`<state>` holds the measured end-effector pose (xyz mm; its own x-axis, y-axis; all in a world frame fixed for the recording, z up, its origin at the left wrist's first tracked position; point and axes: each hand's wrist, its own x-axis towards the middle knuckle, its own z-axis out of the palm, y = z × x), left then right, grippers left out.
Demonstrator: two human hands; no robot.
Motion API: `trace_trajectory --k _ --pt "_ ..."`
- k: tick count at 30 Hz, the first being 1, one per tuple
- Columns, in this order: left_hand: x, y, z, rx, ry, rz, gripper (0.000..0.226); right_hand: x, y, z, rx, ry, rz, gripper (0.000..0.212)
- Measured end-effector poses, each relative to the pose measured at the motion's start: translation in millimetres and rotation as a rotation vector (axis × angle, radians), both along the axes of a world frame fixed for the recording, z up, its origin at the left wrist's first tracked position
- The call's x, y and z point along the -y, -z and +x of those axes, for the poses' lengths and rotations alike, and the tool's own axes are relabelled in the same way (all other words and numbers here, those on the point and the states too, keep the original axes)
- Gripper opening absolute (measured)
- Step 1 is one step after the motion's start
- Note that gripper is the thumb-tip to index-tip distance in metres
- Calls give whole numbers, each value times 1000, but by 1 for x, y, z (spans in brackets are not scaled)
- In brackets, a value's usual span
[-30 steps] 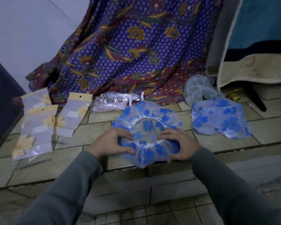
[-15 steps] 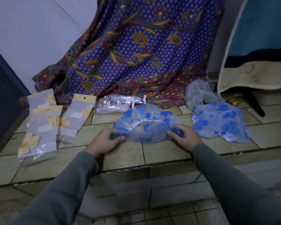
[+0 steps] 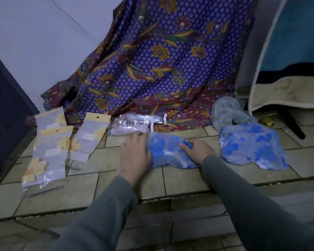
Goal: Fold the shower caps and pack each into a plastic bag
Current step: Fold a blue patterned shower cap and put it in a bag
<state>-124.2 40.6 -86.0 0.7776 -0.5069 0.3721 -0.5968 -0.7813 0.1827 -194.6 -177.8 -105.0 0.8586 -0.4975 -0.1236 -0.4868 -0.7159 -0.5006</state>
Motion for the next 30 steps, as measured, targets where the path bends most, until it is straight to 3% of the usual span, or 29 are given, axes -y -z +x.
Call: trace_trajectory --k 3,6,10,12,14,16,21,25,30 --pt "15 12 -1 -120 221 87 59 -1 3 4 -4 20 -32 48" --pt "11 29 15 -383 208 204 68 2 5 5 20 43 -98 52" --pt "5 35 25 -440 183 249 79 1 -2 8 -59 31 -305 53" --pt "6 36 26 -458 175 242 84 -6 -5 10 75 23 -459 42" --pt "7 36 28 -471 163 240 89 -21 -5 15 339 -32 -620 34" --pt "10 34 29 -471 150 253 88 -40 -5 21 478 -171 -647 28" --pt "3 39 26 -401 163 233 89 -44 15 28 -50 -435 -403 53" --pt "-14 42 30 -373 195 214 83 -13 21 26 -84 -488 -354 70" --pt "-14 38 31 -403 193 239 84 -4 16 28 -139 -532 -268 62"
